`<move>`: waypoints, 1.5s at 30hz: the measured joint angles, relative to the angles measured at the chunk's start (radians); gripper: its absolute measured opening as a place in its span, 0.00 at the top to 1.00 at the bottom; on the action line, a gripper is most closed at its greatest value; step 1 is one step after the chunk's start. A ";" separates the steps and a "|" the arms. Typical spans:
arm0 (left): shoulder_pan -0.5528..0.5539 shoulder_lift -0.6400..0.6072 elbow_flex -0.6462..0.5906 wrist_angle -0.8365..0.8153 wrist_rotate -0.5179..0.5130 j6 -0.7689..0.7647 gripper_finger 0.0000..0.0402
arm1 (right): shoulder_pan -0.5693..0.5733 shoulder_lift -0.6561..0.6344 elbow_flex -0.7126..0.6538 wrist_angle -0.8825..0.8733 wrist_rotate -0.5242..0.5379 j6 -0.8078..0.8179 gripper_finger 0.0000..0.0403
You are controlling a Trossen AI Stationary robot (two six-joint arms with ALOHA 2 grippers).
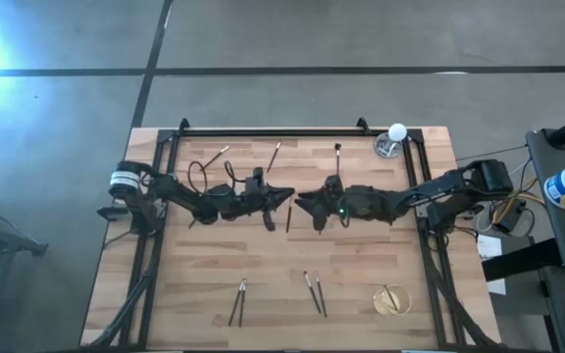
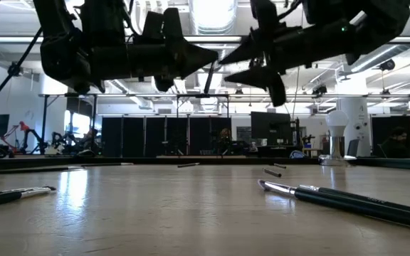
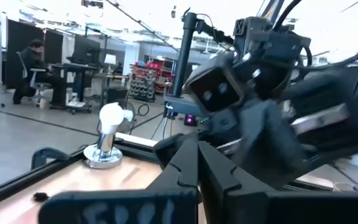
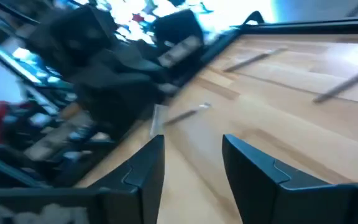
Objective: Pick & Place Makeup Brushes
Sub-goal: Put the eyeshadow brush into the makeup brush holder
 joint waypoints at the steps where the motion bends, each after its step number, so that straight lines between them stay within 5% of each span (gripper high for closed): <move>1: 0.000 0.000 0.000 -0.003 0.000 0.000 1.00 | -0.002 0.011 0.001 0.028 -0.017 0.000 0.62; 12: 0.000 0.000 0.000 -0.002 -0.002 0.014 1.00 | -0.010 0.123 0.023 0.173 -0.048 -0.026 0.75; 22: -0.003 -0.016 -0.006 -0.035 0.020 -0.027 0.98 | -0.009 0.096 0.030 0.117 -0.048 -0.116 0.95; 34: -0.001 -0.232 -0.173 -0.176 0.062 -0.048 0.81 | 0.139 -0.249 0.028 -0.423 0.113 -0.164 0.96; 39: -0.001 -0.253 -0.219 -0.176 0.078 -0.067 0.81 | 0.294 -0.404 0.077 -0.768 0.246 -0.073 0.96; 45: 0.000 -0.245 -0.251 -0.204 0.077 -0.082 0.81 | 0.565 -0.429 0.239 -1.187 0.507 0.157 0.96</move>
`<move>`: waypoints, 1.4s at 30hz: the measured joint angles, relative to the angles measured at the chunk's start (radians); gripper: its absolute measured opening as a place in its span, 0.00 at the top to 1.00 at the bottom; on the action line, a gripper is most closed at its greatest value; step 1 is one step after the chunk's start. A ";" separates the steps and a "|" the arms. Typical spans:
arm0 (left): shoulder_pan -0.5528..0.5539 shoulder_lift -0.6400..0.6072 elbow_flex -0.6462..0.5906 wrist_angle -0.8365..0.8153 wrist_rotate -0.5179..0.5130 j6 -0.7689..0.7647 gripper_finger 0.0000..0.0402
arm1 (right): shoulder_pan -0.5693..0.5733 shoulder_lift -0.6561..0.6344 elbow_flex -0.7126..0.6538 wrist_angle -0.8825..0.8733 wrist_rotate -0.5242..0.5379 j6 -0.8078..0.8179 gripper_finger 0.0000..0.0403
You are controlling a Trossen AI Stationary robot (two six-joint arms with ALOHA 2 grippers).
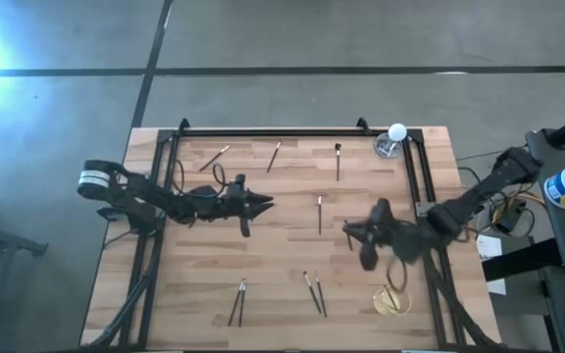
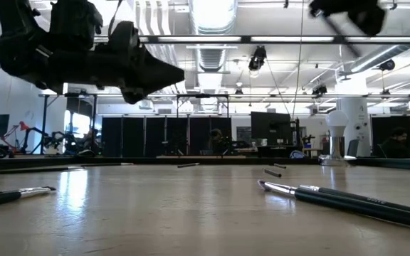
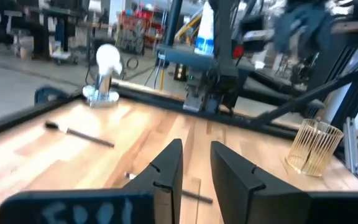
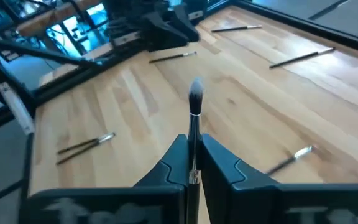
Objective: Pick & Place Makeup Brushes
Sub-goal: Put the eyeshadow brush into the makeup brush holder
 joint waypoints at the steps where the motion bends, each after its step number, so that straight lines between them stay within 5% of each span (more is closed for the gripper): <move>1: 0.000 0.004 0.001 -0.002 0.000 -0.006 0.81 | 0.044 0.011 0.028 -0.077 0.038 0.051 0.96; 10: 0.000 0.010 0.006 -0.025 -0.001 -0.037 0.81 | 0.305 0.236 0.302 -0.601 0.093 0.505 0.97; 20: 0.000 0.011 0.006 -0.062 -0.001 -0.052 0.81 | 0.486 0.445 0.558 -0.877 0.043 0.802 0.97; 28: 0.000 0.011 0.006 -0.062 -0.001 -0.051 0.81 | 0.574 0.571 0.528 -0.950 0.042 1.024 0.97; 42: 0.000 0.011 0.006 -0.117 -0.001 -0.058 0.81 | 0.648 0.686 0.447 -0.945 0.012 1.150 0.97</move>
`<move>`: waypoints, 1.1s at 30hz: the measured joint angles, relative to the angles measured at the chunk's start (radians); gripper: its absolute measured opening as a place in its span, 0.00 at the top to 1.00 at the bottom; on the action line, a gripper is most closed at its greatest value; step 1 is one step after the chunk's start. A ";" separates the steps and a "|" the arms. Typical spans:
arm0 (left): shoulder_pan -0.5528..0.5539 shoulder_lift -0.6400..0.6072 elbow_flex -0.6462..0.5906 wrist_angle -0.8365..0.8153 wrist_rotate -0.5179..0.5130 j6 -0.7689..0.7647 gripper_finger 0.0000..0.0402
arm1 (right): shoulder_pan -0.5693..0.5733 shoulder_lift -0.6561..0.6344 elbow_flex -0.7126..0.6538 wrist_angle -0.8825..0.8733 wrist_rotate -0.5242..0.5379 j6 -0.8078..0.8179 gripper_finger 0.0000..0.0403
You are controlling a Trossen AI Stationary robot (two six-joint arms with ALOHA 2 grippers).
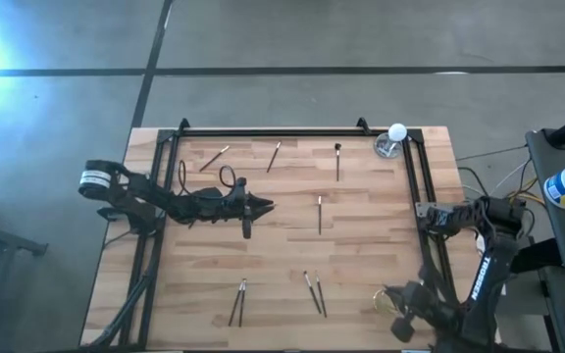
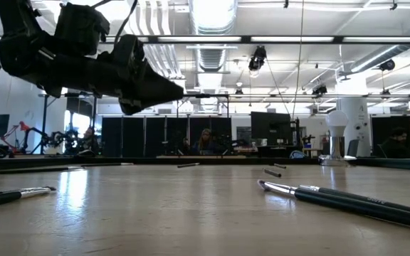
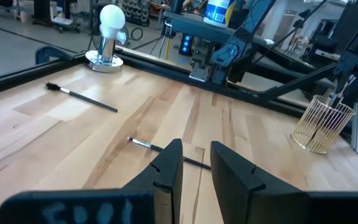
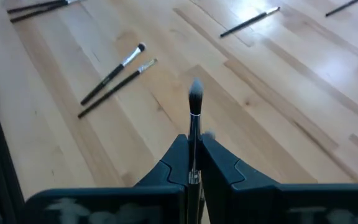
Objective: Pick & Place Makeup Brushes
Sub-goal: Put the eyeshadow brush into the makeup brush holder
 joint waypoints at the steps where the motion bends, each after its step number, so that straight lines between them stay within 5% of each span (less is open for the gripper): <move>1: 0.000 0.000 0.000 -0.001 0.000 0.000 0.81 | 0.001 0.006 0.000 0.000 -0.007 0.002 0.97; 13: 0.000 0.000 0.000 -0.006 0.000 -0.009 0.81 | -0.003 0.029 0.004 0.006 -0.108 0.028 0.81; 19: 0.000 0.000 0.000 -0.006 0.000 -0.029 0.81 | -0.009 -0.057 0.045 0.001 -0.229 -0.108 0.81; 22: 0.000 0.000 0.000 -0.006 0.000 -0.032 0.81 | -0.017 -0.131 0.048 0.008 -0.193 -0.179 0.86; 28: 0.000 0.000 0.000 -0.041 0.000 -0.050 0.83 | -0.103 -0.293 -0.060 0.151 -0.046 -0.525 0.98; 33: 0.000 0.000 0.006 -0.126 0.000 -0.076 0.89 | -0.267 -0.466 -0.302 0.483 -0.036 -0.929 0.98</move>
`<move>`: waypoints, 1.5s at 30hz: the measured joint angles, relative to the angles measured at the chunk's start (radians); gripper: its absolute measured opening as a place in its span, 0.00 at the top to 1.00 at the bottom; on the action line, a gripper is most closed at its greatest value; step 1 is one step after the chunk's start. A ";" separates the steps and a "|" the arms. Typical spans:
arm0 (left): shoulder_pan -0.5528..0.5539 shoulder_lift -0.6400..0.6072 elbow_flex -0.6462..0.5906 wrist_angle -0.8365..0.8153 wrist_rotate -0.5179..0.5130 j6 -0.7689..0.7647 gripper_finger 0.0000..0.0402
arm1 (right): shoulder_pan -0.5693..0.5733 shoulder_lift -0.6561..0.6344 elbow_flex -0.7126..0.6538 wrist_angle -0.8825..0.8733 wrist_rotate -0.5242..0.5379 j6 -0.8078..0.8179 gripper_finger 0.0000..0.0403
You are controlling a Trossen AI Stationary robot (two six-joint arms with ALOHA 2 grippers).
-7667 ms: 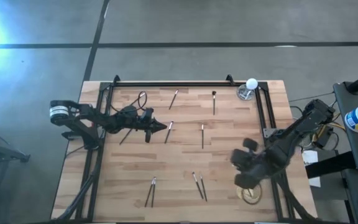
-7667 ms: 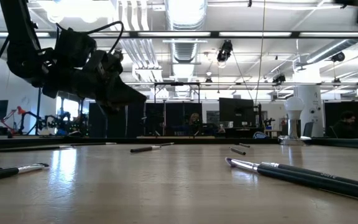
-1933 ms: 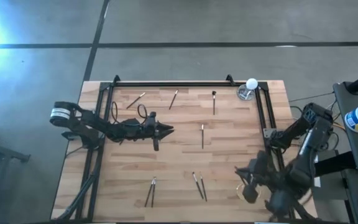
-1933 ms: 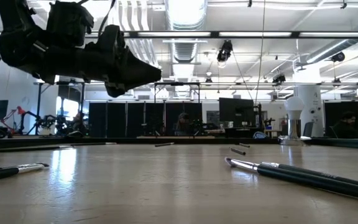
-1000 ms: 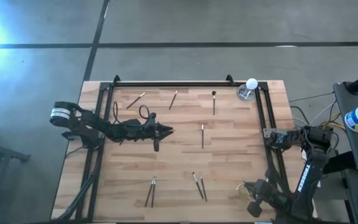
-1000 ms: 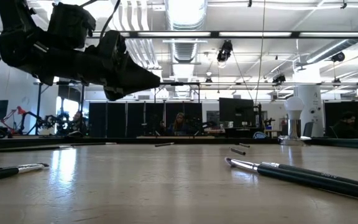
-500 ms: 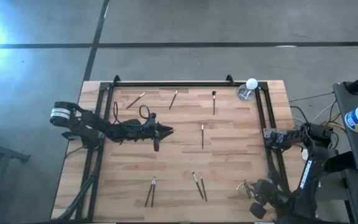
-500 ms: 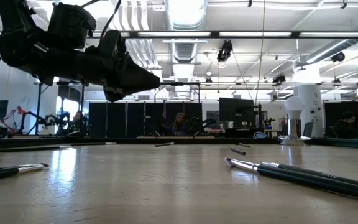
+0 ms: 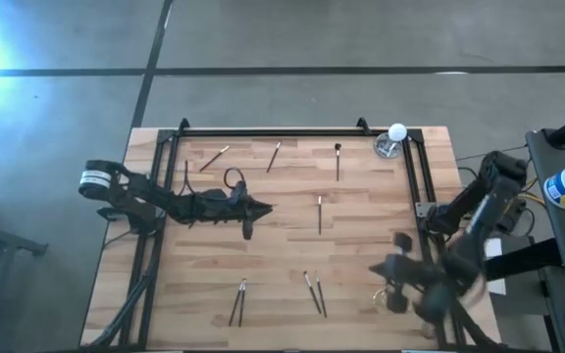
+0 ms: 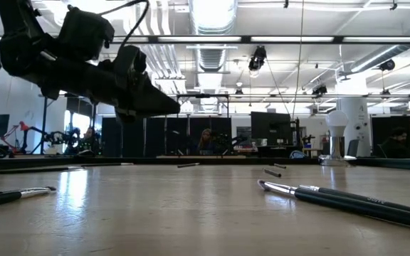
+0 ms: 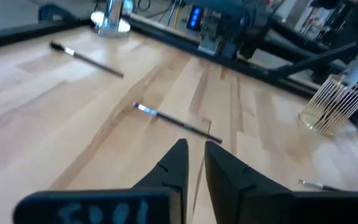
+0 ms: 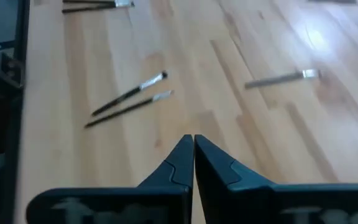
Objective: Pick & Place Makeup Brushes
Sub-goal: Put the eyeshadow brush into the makeup brush holder
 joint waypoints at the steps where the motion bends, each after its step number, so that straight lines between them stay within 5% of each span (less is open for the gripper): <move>1: 0.000 0.000 0.004 -0.017 0.000 -0.004 0.91 | -0.041 -0.039 -0.058 0.093 -0.001 -0.089 0.98; 10: -0.025 -0.007 0.080 -0.233 -0.007 -0.043 0.99 | -0.454 -0.290 -0.507 1.084 -0.217 -0.900 0.98; 16: -0.100 -0.049 0.189 -0.629 -0.085 -0.165 1.00 | -0.682 -0.297 -0.683 1.483 -0.380 -1.061 0.98; 29: -0.417 -0.049 0.474 -1.432 -0.139 -0.790 0.95 | -0.805 -0.143 -0.734 1.685 -0.380 -1.135 0.98; 37: -0.568 0.040 0.573 -1.546 -0.039 -1.125 0.74 | -0.804 -0.086 -0.701 1.693 -0.400 -1.169 0.98; 45: -0.595 0.180 0.716 -1.605 0.004 -1.174 0.67 | -0.804 -0.066 -0.695 1.692 -0.404 -1.174 0.98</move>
